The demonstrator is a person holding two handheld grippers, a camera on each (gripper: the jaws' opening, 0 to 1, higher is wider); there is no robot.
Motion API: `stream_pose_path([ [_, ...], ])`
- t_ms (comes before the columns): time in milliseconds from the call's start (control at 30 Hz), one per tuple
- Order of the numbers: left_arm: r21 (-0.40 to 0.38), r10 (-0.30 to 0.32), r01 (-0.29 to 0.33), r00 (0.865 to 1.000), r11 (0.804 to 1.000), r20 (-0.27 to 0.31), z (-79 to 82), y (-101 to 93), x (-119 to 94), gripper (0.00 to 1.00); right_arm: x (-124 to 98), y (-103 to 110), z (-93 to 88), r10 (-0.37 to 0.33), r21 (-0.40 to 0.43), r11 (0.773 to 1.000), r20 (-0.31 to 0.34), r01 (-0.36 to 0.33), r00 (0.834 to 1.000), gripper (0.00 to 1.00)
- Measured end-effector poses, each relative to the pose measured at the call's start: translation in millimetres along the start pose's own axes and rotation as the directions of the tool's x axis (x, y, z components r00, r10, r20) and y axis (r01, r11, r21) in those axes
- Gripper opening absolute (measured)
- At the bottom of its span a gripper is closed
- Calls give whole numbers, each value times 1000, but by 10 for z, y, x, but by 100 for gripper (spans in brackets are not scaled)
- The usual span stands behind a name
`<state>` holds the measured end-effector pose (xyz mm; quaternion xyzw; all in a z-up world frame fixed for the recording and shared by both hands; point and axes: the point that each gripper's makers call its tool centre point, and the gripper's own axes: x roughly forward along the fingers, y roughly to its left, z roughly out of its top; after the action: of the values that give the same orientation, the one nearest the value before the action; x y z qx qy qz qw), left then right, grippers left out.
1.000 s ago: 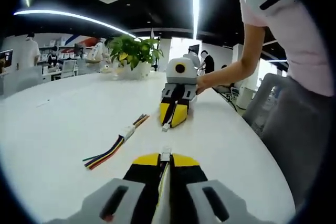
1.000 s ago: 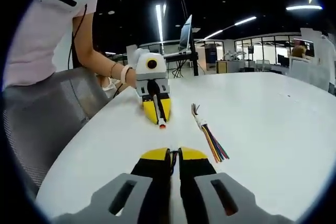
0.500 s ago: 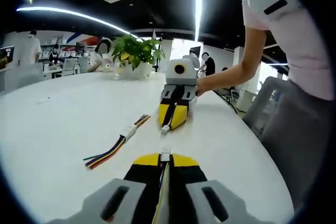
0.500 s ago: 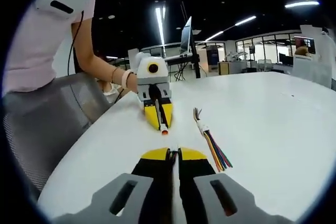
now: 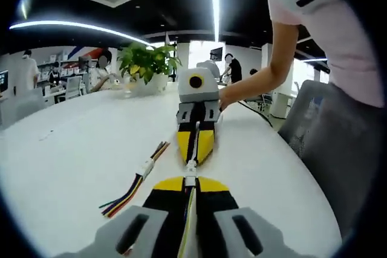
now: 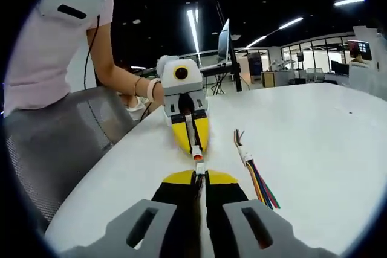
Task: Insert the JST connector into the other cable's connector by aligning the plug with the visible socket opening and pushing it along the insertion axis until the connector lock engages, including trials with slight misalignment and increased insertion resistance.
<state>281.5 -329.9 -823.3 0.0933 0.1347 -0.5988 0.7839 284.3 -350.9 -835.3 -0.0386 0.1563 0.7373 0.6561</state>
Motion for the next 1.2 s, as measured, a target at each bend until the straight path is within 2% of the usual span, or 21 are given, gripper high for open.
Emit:
stream_pose_path([
  [233,33,-7,8,1000,999,-22,10,14,21,0,18,3,12,10,7,1000,2,-10,1000,3],
  [600,42,-35,38,997,998,-63,-78,-1,56,0,33,25,3,16,14,1000,-2,-16,1000,3],
  [833,40,-40,42,998,998,-54,-50,-7,67,0,52,48,-8,24,19,1000,-7,-24,1000,3],
  [1200,67,-78,84,993,994,-87,-116,-71,116,0,81,101,-70,53,8,999,-37,-52,998,3],
])
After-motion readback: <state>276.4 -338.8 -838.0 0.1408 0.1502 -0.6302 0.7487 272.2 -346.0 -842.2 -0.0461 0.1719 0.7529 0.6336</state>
